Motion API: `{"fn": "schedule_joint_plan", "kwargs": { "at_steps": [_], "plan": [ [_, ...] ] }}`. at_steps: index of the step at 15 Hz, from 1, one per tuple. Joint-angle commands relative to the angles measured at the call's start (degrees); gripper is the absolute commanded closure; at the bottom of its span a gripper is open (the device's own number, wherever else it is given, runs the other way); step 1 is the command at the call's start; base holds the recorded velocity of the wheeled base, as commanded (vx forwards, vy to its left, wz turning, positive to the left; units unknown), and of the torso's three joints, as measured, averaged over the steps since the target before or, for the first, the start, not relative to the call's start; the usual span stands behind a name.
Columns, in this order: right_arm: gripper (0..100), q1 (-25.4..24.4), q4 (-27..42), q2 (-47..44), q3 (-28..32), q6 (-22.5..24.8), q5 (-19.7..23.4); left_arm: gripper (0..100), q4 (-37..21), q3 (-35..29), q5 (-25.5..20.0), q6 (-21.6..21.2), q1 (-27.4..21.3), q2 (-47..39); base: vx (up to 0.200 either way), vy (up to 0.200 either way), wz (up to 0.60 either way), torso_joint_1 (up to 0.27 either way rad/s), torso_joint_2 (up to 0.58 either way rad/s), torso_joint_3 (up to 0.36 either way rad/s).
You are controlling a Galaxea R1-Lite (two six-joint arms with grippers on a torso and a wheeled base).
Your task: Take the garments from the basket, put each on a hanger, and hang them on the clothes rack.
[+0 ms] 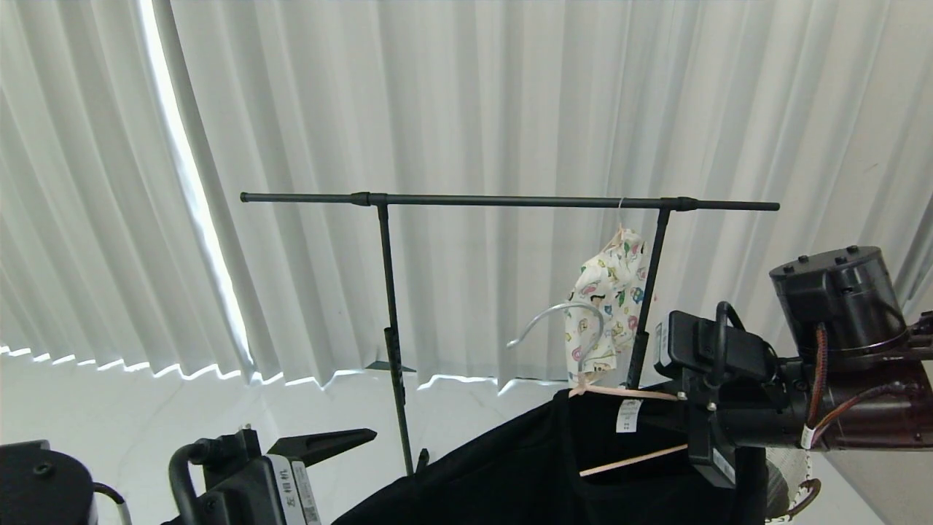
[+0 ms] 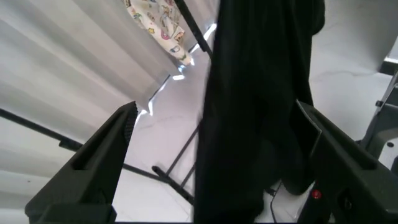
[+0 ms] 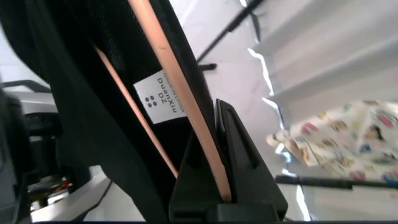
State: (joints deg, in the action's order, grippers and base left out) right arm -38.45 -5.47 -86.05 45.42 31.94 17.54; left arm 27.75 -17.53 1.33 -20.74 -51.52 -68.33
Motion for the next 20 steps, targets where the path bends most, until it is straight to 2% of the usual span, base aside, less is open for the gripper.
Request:
{"fn": "schedule_joint_plan", "kwargs": {
  "at_steps": [1, 3, 4, 5, 6, 7, 11, 12, 15, 17, 19, 20],
  "plan": [
    [100, 1.89, -0.06, 1.15, -0.33, 0.05, 0.12, 0, 0.03, 1.36, 0.87, -0.01, 0.63, 3.29, 0.000, 0.000, 0.00, 0.000, 0.00, 0.000],
    [100, 2.24, -0.15, 1.33, -0.33, 0.05, 0.21, 0, -0.06, 4.17, 1.92, 0.08, 3.88, 4.43, 0.000, 0.000, 0.00, 0.000, 0.00, 0.000],
    [100, 2.24, -0.24, 1.68, -0.33, 0.05, 0.30, 0, -0.06, 7.69, 1.75, 0.08, 8.01, 4.70, 0.000, 0.000, 0.00, 0.000, 0.00, 0.000],
    [100, 2.24, -0.24, 2.03, -0.33, 0.05, 0.39, 0, -0.06, 11.03, 0.87, 0.17, 12.23, 4.17, 0.000, 0.000, 0.00, 0.000, 0.00, 0.000],
    [100, 2.06, -0.24, 2.21, -0.33, 0.05, 0.48, 0, -0.06, 11.99, -2.38, 0.35, 15.48, 2.76, 0.000, 0.000, 0.00, 0.000, 0.00, 0.000],
    [100, 1.89, -0.24, 2.65, -0.33, 0.05, 0.56, 0, -0.06, 11.55, -6.07, 0.17, 16.19, 1.97, 0.000, 0.000, 0.00, 0.000, 0.00, 0.000],
    [100, 1.18, -0.42, 3.52, -0.33, 1.20, 0.48, 0, 0.03, 8.83, -7.48, 0.70, 17.15, -4.18, 0.000, 0.000, 0.00, 0.000, 0.00, 0.000],
    [100, 1.10, -0.33, 4.14, -0.42, 1.72, 0.48, 100, 0.03, 7.95, -8.54, 0.61, 17.24, -5.24, 0.000, 0.000, 0.00, 0.000, 0.00, 0.000],
    [100, 1.18, -0.33, 4.67, -0.77, 1.72, 0.39, 100, 0.03, 8.21, -9.06, 0.35, 18.03, -5.94, 0.000, 0.000, 0.00, 0.000, 0.00, 0.000],
    [100, 1.36, -0.33, 4.58, -0.77, 1.72, 0.30, 100, 0.03, 8.21, -8.98, 0.35, 20.49, -6.29, 0.000, 0.000, 0.00, 0.000, 0.00, 0.000],
    [100, 2.33, -0.33, 4.58, -0.77, 1.63, 0.12, 100, 0.03, 8.21, -8.80, 0.17, 25.41, -6.55, 0.000, 0.000, 0.00, 0.000, 0.00, 0.000],
    [100, 4.00, -0.33, 4.67, -0.77, 1.72, 0.12, 100, -0.06, 8.74, -7.66, -0.01, 31.30, -6.64, 0.000, 0.000, 0.00, 0.000, 0.00, 0.000]
  ]
}}
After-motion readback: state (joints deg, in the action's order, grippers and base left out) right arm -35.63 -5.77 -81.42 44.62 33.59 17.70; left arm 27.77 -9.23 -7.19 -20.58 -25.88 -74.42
